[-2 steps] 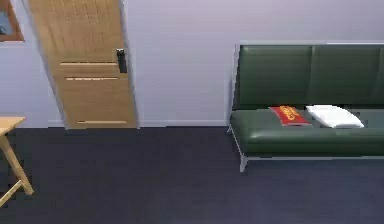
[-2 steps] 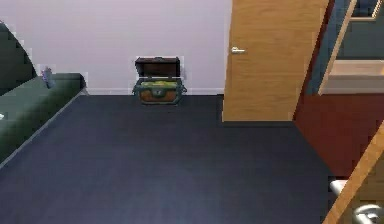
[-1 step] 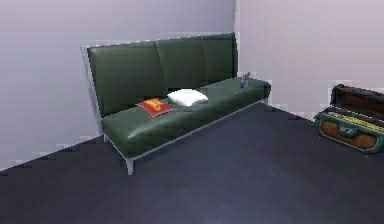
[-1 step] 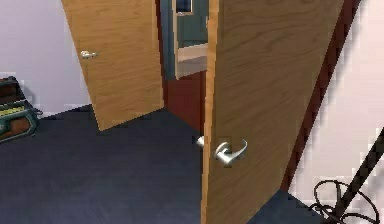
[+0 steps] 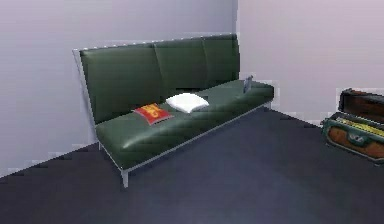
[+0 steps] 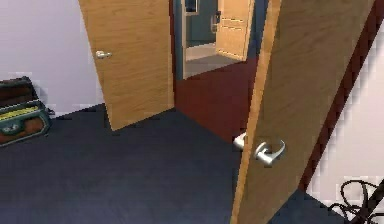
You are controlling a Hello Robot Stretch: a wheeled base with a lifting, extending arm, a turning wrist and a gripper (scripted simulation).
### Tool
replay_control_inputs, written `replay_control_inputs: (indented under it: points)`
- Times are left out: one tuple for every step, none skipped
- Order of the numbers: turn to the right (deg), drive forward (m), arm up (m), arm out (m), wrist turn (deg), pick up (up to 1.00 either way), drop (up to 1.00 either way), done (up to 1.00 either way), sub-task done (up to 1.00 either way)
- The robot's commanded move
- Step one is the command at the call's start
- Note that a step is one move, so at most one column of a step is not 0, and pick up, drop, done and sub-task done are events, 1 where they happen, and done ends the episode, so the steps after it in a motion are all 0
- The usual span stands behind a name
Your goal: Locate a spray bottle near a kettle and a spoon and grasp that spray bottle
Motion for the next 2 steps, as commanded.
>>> replay_control_inputs:
  points:
    - [45.0,0.0,0.0,0.0,0.0,0.0,0.0,0.0,0.0]
    - [0.0,0.65,0.0,0.0,0.0,0.0,0.0,0.0,0.0]
